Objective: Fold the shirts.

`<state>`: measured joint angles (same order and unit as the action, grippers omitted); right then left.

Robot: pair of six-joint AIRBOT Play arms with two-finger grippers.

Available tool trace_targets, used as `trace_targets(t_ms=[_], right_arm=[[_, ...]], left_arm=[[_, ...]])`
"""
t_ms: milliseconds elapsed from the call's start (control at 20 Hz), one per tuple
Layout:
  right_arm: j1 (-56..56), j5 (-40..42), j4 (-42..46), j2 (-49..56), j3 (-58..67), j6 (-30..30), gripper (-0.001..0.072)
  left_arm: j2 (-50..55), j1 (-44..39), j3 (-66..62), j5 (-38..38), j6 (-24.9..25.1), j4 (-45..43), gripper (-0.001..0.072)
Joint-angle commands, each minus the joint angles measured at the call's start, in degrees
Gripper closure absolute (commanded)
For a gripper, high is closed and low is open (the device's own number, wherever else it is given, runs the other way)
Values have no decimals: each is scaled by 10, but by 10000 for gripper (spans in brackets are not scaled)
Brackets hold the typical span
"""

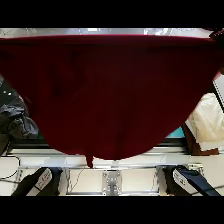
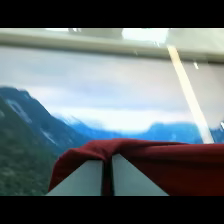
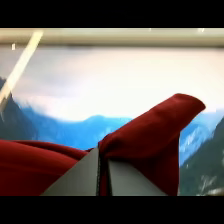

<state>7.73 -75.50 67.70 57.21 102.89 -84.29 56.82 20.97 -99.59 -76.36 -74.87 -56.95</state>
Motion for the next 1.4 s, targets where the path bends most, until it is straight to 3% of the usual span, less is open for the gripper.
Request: trace_targets(t_ms=[0, 200, 400, 550, 600, 650, 700, 750, 900, 1050, 1200, 1350], right_arm=[[-11, -18, -14, 119, -12, 2, 700], [-45, 68, -10, 280, -57, 15, 700], [-63, 230, -27, 421, -58, 0, 700], [-77, 353, -57, 467, -57, -3, 698], [-82, 391, -68, 471, -56, -3, 654], [-85, 427, -77, 470, -53, -3, 437], [-85, 434, -86, 469, -38, -3, 227], [-82, 419, -86, 469, -13, -3, 178], [-44, 250, -24, 448, 106, -2, 190], [27, 10, 92, 385, 161, -2, 225], [107, -132, 113, 289, 64, 50, 229], [173, -114, 53, 177, -136, 76, 228]], left_arm=[[136, -122, -11, -5, 8, -108, 698], [299, -198, -11, 80, -28, -226, 697], [430, -220, -11, 212, -44, -224, 697], [473, -223, -12, 271, -67, -223, 692], [474, -222, -12, 288, -80, -223, 624], [469, -220, -16, 300, -88, -223, 289], [460, -217, -26, 304, -100, -224, 17], [443, -211, -35, 302, -104, -224, 6], [344, -173, -39, 283, -104, -253, 9], [243, -95, -29, 150, -104, -298, 11], [149, 2, 106, 55, -105, -266, 12], [36, 73, 377, 82, -104, -144, 12]])
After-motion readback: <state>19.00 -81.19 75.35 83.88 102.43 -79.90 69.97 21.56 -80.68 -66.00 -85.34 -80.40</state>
